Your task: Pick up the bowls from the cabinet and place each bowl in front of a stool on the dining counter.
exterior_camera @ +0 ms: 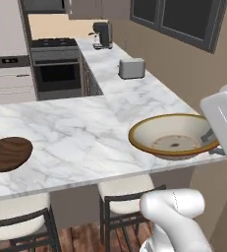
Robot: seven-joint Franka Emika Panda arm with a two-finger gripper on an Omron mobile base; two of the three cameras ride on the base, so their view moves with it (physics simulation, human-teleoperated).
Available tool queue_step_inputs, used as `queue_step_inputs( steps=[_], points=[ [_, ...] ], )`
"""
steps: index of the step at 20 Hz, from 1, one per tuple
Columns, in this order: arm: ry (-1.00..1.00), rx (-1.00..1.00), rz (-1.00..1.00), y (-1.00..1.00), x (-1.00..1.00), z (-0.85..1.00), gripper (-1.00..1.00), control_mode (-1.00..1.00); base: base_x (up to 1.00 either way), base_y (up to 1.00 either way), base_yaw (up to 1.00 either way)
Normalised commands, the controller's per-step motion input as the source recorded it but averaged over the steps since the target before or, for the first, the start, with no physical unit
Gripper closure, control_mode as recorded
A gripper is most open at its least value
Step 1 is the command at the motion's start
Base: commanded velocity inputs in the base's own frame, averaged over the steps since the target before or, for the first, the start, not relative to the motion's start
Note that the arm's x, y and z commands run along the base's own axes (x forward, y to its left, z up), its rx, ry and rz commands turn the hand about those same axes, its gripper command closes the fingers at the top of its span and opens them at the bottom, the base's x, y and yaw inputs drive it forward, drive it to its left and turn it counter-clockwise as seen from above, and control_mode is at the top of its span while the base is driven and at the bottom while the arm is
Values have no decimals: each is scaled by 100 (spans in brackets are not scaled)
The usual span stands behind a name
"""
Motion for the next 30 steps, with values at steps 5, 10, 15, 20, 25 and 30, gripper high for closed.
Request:
queue_step_inputs(
  steps=[5,10,15,20,25,30],
  points=[
    [0,0,0,0,0,0,100,100,45,-61,51],
    [-1,3,8,-19,40,-20,100,-100,46,-34,17],
    [0,10,16,-52,100,-59,100,-100,0,0,0],
    [0,8,14,-43,100,-81,100,-100,0,0,0],
    [0,1,11,-9,100,-97,100,-100,0,0,0],
    [0,3,9,-17,100,-79,100,-100,0,0,0]
  ],
)
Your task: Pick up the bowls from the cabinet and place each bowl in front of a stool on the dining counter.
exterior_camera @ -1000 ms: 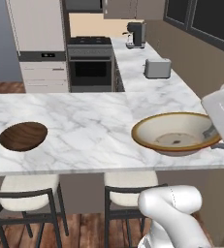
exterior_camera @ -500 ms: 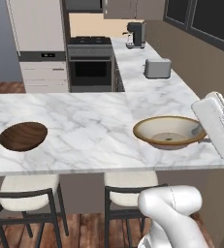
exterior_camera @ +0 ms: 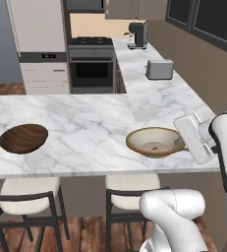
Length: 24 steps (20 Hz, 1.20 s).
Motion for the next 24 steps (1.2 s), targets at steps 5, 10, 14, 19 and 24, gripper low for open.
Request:
queue_step_inputs(
  steps=[5,10,14,19,24],
  points=[
    [0,4,9,-22,100,-64,100,-100,0,0,0],
    [0,0,3,-2,100,-43,100,-100,0,0,0],
    [12,0,0,0,98,-6,100,-100,0,0,0],
    [18,0,0,0,95,0,100,-100,0,0,0],
    [10,0,0,0,53,-21,100,-100,0,0,0]
  ],
)
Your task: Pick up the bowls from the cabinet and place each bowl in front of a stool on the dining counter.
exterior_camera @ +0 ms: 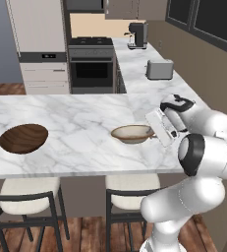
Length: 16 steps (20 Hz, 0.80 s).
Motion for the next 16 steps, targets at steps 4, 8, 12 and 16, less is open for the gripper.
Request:
queue_step_inputs(
  steps=[4,8,12,16],
  points=[
    [-3,-1,0,0,24,-51,100,-100,0,0,0],
    [-13,-1,0,0,9,-54,100,-100,0,0,0],
    [-12,0,0,0,14,-46,100,-100,0,0,0],
    [-4,0,0,4,13,-33,100,-100,0,0,0]
  ],
)
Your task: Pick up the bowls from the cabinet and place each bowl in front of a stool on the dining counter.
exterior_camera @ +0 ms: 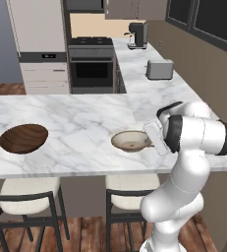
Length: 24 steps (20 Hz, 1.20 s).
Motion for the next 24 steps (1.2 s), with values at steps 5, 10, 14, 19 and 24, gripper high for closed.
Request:
queue_step_inputs(
  steps=[5,10,14,19,24],
  points=[
    [0,0,0,4,23,-16,100,-100,0,0,0],
    [0,0,0,3,35,-16,100,-100,0,0,0],
    [0,0,0,0,22,-4,100,-100,0,0,0],
    [0,0,0,0,3,0,-100,-100,0,0,0],
    [0,0,0,0,11,0,-100,-100,0,0,0]
  ],
)
